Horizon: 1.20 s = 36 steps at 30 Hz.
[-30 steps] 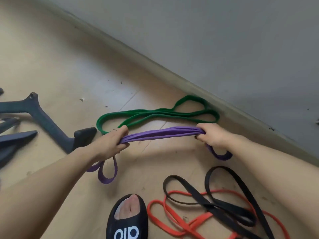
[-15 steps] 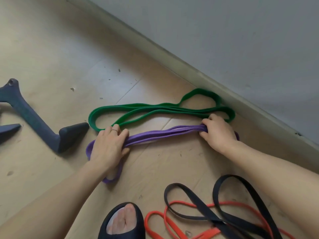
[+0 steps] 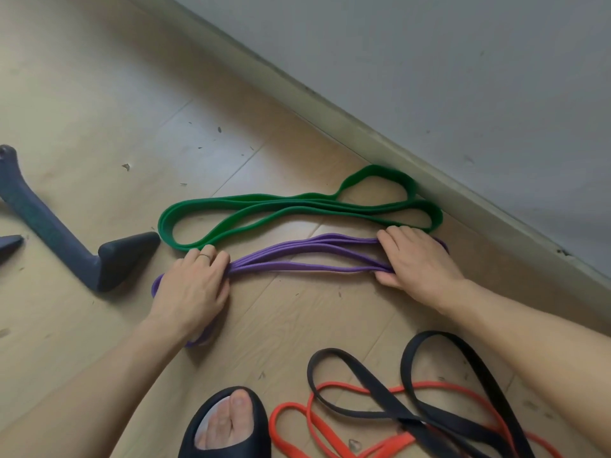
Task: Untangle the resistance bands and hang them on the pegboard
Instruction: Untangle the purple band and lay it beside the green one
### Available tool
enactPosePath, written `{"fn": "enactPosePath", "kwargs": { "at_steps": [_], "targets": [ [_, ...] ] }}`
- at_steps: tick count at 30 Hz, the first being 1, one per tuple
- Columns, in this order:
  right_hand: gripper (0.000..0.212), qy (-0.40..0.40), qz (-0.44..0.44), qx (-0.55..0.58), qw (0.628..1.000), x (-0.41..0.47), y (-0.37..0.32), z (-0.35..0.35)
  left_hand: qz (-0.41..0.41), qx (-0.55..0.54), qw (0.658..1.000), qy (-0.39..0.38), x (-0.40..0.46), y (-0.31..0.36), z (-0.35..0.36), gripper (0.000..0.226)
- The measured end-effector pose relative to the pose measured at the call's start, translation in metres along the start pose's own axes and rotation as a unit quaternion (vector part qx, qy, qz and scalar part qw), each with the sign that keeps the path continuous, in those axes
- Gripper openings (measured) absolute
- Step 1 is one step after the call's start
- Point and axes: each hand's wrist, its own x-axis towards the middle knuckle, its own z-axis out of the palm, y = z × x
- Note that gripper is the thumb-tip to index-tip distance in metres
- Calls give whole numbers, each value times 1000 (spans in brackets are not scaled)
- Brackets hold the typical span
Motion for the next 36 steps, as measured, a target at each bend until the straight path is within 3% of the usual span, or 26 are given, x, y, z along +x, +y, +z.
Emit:
{"fn": "enactPosePath", "kwargs": {
  "at_steps": [2, 6, 8, 11, 15, 19, 24, 29, 36],
  "targets": [
    [57, 19, -12, -10, 1000, -2, 2, 1, 6, 18, 1000, 3, 1, -2, 2, 21],
    [24, 62, -14, 10, 998, 5, 2, -6, 11, 47, 999, 19, 0, -5, 5, 23],
    [17, 74, -16, 17, 997, 15, 3, -10, -1, 53, 998, 15, 5, -9, 3, 27],
    [17, 82, 11, 36, 996, 27, 2, -16, -18, 64, 998, 8, 20, -16, -2, 41],
    [19, 108, 46, 33, 992, 25, -3, -10, -39, 47, 998, 27, 29, -10, -10, 22],
    [24, 131, 73, 28, 988, 21, 3, -1, -44, 46, 998, 17, 19, -5, -6, 35],
    [34, 105, 60, 4, 993, 20, 6, 2, -53, 40, 998, 0, 8, -5, -8, 47],
    [52, 82, 63, -8, 995, 5, 6, 8, -67, 51, 996, 16, 7, -7, -3, 27],
    [21, 132, 101, 22, 986, -3, 8, 5, -73, 53, 995, 48, 15, -10, -3, 19]
  ]
}}
